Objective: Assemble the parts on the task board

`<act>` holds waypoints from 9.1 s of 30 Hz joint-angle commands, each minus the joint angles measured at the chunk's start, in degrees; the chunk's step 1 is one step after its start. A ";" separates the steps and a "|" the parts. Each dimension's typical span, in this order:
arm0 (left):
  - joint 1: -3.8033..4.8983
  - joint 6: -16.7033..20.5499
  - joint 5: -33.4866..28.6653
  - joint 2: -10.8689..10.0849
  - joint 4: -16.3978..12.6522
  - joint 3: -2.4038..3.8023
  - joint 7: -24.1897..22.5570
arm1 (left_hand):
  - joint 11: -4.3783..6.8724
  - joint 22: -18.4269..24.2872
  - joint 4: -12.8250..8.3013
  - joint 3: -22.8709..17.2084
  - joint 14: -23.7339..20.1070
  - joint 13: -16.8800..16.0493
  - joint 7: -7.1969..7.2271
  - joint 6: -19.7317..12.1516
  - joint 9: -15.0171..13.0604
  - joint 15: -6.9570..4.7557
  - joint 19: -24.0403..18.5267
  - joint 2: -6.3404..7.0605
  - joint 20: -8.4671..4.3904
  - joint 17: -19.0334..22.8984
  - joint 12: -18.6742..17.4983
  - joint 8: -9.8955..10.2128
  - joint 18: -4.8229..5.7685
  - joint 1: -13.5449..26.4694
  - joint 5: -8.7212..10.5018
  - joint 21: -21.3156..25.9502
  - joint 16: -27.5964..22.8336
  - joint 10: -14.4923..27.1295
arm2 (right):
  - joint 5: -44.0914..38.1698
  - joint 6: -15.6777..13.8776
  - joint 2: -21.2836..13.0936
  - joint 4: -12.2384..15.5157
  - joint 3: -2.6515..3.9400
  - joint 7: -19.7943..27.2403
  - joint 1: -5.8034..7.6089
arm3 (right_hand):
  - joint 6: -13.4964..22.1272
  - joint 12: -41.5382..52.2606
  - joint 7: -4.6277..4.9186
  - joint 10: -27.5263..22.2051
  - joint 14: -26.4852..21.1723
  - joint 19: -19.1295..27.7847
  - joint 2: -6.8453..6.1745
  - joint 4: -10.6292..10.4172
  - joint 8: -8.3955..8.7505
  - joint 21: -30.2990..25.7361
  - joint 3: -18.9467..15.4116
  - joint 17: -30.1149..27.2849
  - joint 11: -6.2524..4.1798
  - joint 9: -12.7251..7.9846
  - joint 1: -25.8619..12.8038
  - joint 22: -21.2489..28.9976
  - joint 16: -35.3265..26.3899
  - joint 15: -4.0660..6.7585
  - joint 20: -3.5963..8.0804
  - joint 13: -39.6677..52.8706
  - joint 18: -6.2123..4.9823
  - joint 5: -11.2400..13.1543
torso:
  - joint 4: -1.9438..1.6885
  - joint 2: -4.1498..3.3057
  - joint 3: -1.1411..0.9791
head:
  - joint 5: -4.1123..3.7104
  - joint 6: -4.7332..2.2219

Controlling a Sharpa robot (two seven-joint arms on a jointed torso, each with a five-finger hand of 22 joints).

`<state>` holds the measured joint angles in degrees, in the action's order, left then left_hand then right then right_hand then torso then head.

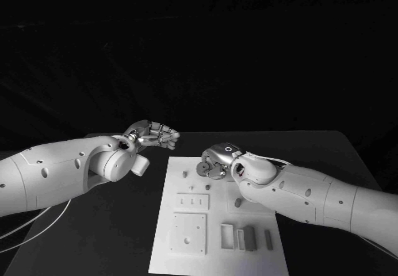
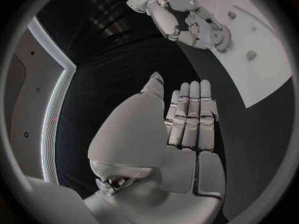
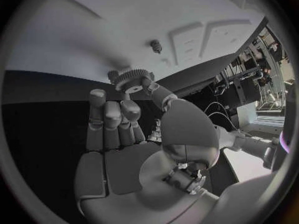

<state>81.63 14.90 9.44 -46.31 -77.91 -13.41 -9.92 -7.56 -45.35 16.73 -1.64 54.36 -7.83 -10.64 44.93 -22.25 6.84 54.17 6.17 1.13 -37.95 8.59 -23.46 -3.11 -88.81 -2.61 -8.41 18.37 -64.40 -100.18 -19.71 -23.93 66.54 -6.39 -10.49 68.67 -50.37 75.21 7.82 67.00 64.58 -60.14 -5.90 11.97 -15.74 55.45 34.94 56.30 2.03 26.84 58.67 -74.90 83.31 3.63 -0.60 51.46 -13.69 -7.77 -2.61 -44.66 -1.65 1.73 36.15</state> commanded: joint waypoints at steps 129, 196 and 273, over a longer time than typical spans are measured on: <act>-0.18 -4.46 3.47 -0.59 3.37 -0.20 -1.17 | 0.74 -1.01 -0.07 0.76 2.22 -0.75 0.70 2.57 0.44 -0.61 1.73 -1.09 -0.53 -1.90 -0.85 -0.17 -1.07 -2.96 -0.19 0.03 -0.63 -2.85 | 26.30 -1.63 -21.67 1.06 3.47 22.74 0.27 | 3.47 -1.51 2.00 -3.06 -3.22 2.71 -1.77 2.76 1.87 -1.95 0.23 -1.15 1.32 -1.75 3.32 -0.42 -1.19 -0.99 -1.38 -0.58 -1.31 1.40 | 1.52 1.38 -0.97 | -1.01 -1.45; -0.36 -5.63 4.54 -0.75 3.12 -0.20 -0.82 | 0.44 -1.09 -0.03 1.32 2.00 -0.74 0.39 2.08 0.69 -0.45 1.54 -0.83 -0.46 -2.25 -1.49 0.25 -0.93 -2.97 -0.20 0.37 -1.18 -2.43 | 24.14 -0.79 -15.36 -8.97 3.33 24.54 -6.35 | 4.95 -1.35 2.57 -3.70 -3.71 2.90 -1.90 3.24 2.49 -2.07 0.03 -1.20 1.84 -2.22 3.66 -0.49 -1.03 -1.43 -1.78 -0.51 -1.31 1.06 | 1.34 1.33 -0.82 | -1.37 -0.18; -0.33 -5.06 4.97 -1.06 2.82 -0.20 -0.83 | 0.39 -1.24 -0.03 1.49 2.09 -0.73 0.60 1.77 0.84 -0.45 1.62 -0.89 -0.45 -2.64 -2.01 0.49 -0.94 -2.95 -0.20 0.50 -1.46 -2.00 | 22.60 -2.44 -13.16 -11.02 3.35 22.52 -6.47 | -2.76 -1.18 -0.13 -2.91 -3.48 2.76 4.85 2.79 -1.93 -1.85 0.52 -1.56 -0.69 0.56 2.91 -0.72 -0.49 0.77 -1.51 -0.66 -1.31 1.98 | 1.41 1.48 -0.81 | -1.24 0.67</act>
<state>81.26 9.88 14.33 -47.47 -74.97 -13.65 -10.18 -7.27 -46.50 16.66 -0.45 56.10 -8.55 -10.12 47.08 -21.50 6.33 55.40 5.05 0.72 -40.54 6.87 -23.24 -3.01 -91.30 -2.61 -8.18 17.26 -66.74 -76.92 -21.70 -37.18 55.47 -3.05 11.85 62.23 -51.74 73.88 6.84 64.07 61.12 -57.43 -1.54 14.71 -17.27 53.59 35.18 54.80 1.79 27.17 61.48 -74.91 82.54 3.91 -2.30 50.81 -14.61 -5.98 -1.16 -43.20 -2.49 0.53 36.84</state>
